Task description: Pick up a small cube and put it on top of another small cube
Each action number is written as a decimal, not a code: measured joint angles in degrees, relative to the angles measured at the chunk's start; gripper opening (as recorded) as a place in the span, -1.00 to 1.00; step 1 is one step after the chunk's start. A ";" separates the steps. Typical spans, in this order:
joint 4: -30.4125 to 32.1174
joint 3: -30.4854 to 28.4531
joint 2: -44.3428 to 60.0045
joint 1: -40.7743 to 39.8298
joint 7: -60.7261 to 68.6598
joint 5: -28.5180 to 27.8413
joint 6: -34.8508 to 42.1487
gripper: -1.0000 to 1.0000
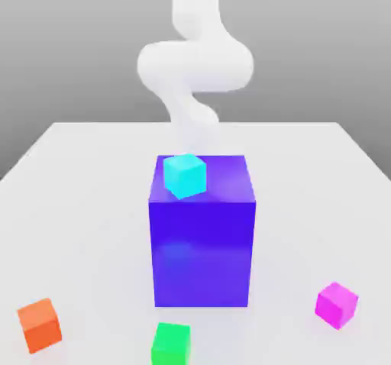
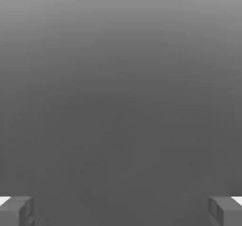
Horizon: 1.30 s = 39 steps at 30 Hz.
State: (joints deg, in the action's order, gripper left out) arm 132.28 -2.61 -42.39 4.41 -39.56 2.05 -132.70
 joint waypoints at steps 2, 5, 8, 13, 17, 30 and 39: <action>0.42 -2.12 2.92 3.62 5.43 1.86 -0.75 0.00; 1.00 -4.74 7.14 8.29 13.41 4.87 -1.79 0.00; 1.57 -7.25 11.33 12.88 21.24 7.76 -2.81 0.00; 2.50 -10.59 18.42 19.73 34.40 12.78 -4.39 0.00; 3.23 -12.59 24.10 24.62 44.79 16.61 -5.64 0.00; 5.91 -11.91 41.38 34.25 75.58 24.83 -10.73 0.00; 8.60 -9.86 50.35 37.48 90.63 21.51 -16.87 0.00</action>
State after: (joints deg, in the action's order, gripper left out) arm 140.88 -12.46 7.95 41.89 51.07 23.56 -149.57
